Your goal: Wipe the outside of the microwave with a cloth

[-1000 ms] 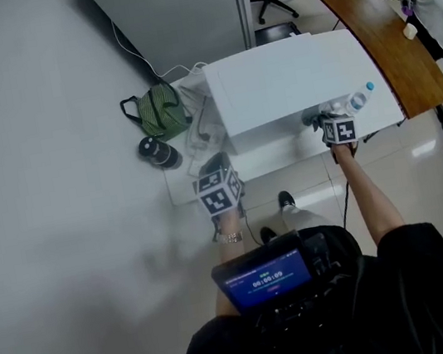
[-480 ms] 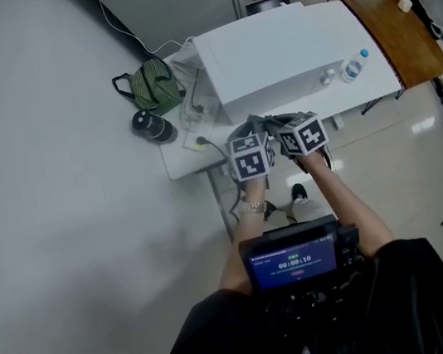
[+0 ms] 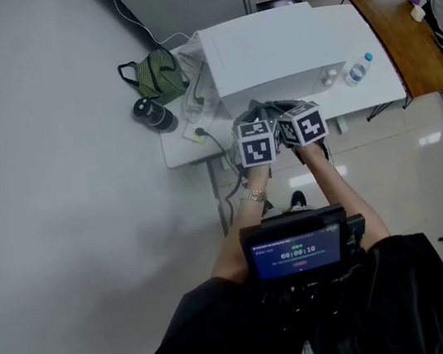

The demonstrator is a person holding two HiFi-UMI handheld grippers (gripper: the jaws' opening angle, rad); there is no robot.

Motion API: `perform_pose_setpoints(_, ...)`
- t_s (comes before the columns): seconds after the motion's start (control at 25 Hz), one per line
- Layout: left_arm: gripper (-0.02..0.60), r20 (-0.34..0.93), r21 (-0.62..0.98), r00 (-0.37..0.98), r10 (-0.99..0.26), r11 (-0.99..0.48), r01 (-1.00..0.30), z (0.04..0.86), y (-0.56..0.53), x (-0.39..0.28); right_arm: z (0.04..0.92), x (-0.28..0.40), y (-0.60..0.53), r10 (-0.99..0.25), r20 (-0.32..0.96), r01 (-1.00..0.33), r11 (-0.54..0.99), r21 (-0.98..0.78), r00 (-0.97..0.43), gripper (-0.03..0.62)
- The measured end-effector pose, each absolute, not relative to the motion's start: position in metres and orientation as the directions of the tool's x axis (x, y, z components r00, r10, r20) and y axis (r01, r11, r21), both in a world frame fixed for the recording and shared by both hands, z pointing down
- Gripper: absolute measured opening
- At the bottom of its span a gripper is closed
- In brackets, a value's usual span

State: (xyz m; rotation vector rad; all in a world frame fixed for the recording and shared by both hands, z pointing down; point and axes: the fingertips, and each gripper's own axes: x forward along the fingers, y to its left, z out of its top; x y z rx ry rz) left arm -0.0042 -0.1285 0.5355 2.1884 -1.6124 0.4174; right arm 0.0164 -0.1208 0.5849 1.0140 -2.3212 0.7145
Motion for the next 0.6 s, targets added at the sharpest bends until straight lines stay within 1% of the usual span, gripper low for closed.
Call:
perform_pose_setpoints(0.36,0.009,0.443,0.116,0.280,-0.852,-0.255,-0.960,0.526,-0.135,-0.002,0.574,0.017,-0.125,-0.504,0.594,-0.747,0.607,-0.272,-0.626,0.021)
perform_pose_setpoints(0.6,0.007,0.443,0.086,0.291,-0.848,-0.283,-0.955,0.520,-0.133,0.007,0.567,0.019,-0.122,-0.525,0.563,-0.746,0.604,-0.281,-0.638,0.021)
